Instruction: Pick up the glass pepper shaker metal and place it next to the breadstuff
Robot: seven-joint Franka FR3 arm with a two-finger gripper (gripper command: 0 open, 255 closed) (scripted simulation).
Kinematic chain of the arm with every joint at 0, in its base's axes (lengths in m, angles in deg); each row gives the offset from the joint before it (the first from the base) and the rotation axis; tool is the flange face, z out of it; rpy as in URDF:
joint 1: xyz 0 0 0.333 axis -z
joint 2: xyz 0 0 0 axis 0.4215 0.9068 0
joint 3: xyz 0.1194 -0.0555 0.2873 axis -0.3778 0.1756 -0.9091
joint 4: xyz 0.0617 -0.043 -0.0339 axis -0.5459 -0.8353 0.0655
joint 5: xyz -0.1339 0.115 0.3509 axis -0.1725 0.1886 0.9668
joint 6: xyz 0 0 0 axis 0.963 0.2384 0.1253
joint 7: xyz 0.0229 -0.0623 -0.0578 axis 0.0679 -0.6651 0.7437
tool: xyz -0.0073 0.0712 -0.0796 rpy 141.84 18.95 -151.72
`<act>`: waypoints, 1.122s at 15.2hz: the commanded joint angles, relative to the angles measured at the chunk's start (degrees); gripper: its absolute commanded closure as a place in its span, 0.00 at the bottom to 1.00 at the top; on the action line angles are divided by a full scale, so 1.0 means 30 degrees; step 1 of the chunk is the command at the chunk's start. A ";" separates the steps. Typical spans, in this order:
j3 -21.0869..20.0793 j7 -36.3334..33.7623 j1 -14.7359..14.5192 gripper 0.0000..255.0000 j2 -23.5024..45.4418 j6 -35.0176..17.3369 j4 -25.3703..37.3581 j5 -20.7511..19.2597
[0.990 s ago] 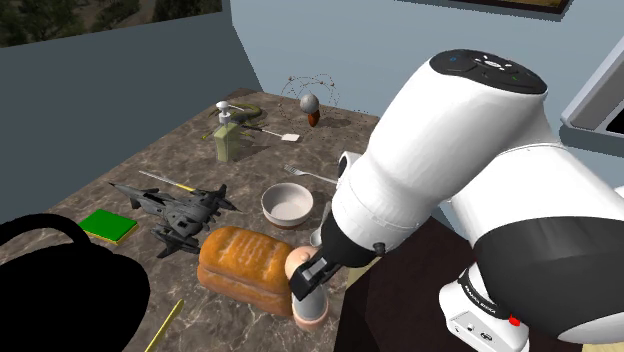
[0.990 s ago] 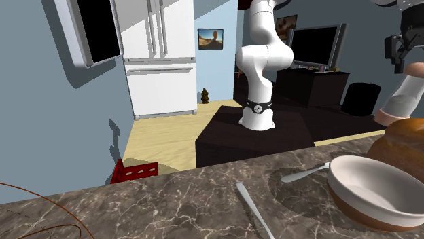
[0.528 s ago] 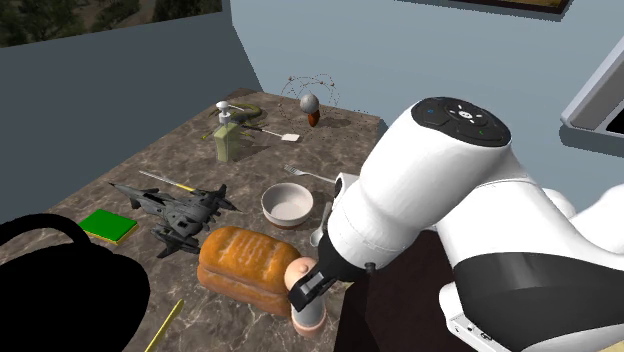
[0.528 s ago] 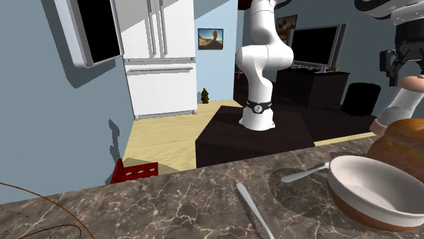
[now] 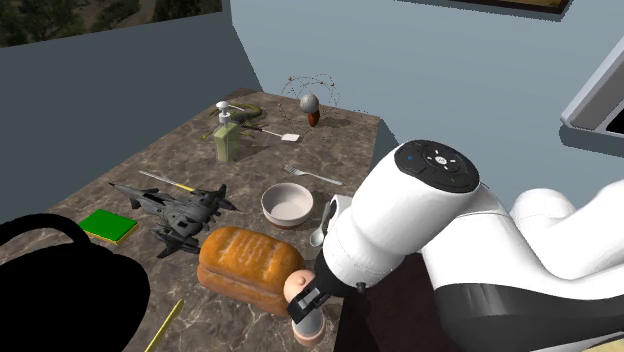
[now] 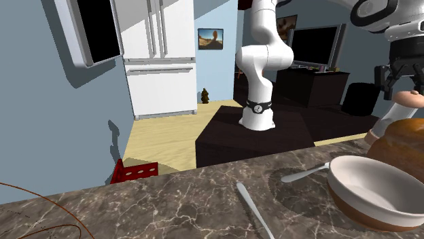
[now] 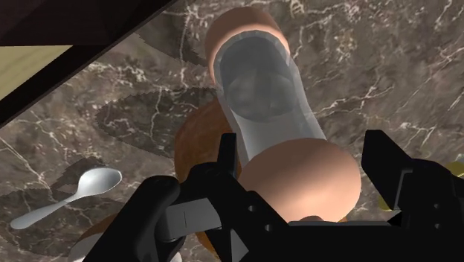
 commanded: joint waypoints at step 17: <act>0.1400 0.0365 -0.0926 0.00 -0.1908 0.2740 0.0826 0.0343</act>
